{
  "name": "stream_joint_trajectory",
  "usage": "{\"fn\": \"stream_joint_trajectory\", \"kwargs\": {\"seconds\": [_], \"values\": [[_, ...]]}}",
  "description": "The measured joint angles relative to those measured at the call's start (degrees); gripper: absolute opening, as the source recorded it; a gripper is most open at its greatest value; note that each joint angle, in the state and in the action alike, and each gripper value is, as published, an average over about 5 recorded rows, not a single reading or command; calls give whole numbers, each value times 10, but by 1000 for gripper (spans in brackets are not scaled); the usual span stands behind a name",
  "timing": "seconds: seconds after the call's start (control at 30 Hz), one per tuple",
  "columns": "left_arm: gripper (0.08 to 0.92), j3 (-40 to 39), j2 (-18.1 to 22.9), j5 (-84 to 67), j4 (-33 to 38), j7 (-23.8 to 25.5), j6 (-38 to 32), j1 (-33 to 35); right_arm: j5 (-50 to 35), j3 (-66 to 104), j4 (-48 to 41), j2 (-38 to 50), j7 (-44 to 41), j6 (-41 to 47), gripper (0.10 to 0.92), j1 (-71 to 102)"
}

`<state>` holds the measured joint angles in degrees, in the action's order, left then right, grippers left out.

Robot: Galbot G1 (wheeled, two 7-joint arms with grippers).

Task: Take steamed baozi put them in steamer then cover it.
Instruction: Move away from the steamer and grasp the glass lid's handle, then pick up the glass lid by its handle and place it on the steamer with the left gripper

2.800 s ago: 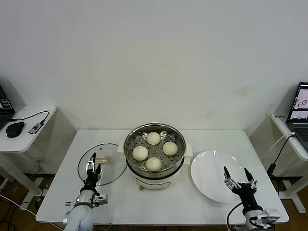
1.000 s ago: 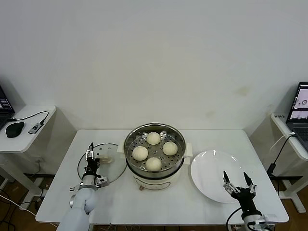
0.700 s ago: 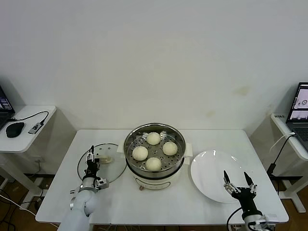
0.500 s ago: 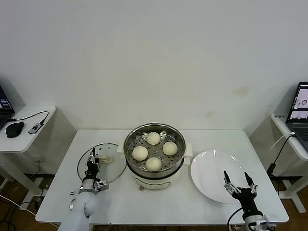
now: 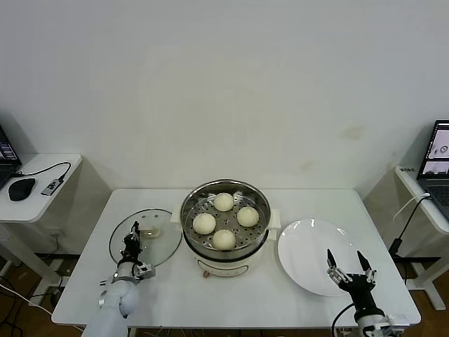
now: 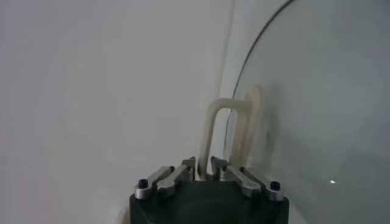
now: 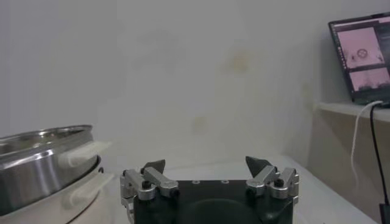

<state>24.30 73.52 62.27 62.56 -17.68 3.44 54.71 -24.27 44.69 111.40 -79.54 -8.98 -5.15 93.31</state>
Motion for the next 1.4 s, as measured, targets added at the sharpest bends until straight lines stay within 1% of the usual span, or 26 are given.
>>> {"fn": "stream_joint_trajectory", "kwargs": {"seconds": [0.13, 0.27, 0.47, 0.6, 0.8, 0.9, 1.13, 1.4], "values": [[144, 4, -1, 0, 5, 2, 0, 6, -1, 0, 2, 0, 0, 0, 823, -3], [144, 12, -5, -1, 31, 17, 8, 21, -3, 0, 0, 2, 0, 1, 823, -7], [144, 31, -11, -7, 114, 48, 39, 59, -9, -4, -1, 3, 0, 4, 823, -16], [144, 43, -16, -9, 170, 59, 57, 85, -11, -7, -1, 3, 0, 4, 823, -21], [144, 59, -20, -3, 235, 74, 83, 120, -13, -8, -1, 3, 0, 4, 823, -26], [144, 61, -20, 7, 267, 88, 107, 133, -13, -6, -1, 2, 0, 4, 823, -26], [144, 66, -11, 50, 354, 136, 189, 150, -14, -3, 3, 1, 2, 7, 823, -27], [144, 63, -18, 83, 436, 190, 259, 154, -11, -1, -2, -4, 6, 12, 823, -35]]}}
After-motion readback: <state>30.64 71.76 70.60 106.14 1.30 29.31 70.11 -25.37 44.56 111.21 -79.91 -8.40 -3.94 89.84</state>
